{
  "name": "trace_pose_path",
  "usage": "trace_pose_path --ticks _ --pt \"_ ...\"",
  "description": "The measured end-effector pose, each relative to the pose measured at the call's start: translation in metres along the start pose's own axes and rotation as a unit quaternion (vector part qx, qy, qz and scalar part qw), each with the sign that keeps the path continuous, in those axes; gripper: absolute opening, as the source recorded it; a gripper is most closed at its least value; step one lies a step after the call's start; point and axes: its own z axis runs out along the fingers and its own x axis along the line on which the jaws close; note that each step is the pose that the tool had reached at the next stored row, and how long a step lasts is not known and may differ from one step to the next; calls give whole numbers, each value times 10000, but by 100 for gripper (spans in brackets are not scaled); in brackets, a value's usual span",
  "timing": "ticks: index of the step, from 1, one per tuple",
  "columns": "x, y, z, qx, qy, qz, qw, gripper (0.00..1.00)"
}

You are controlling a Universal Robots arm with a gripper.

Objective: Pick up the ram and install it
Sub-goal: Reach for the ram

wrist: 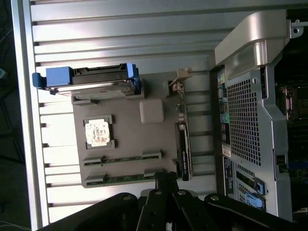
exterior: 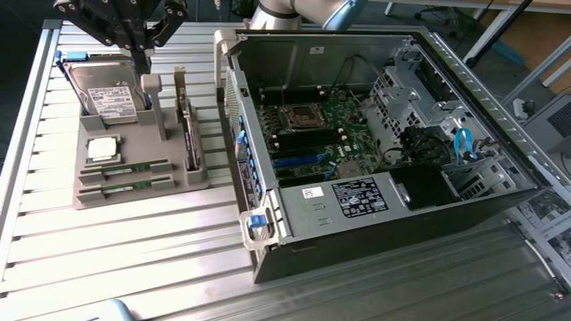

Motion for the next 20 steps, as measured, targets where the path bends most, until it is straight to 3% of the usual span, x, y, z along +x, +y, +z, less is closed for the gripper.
trace_pose_path --ticks 20 --pt "182 -14 -5 0 0 0 10000 10"
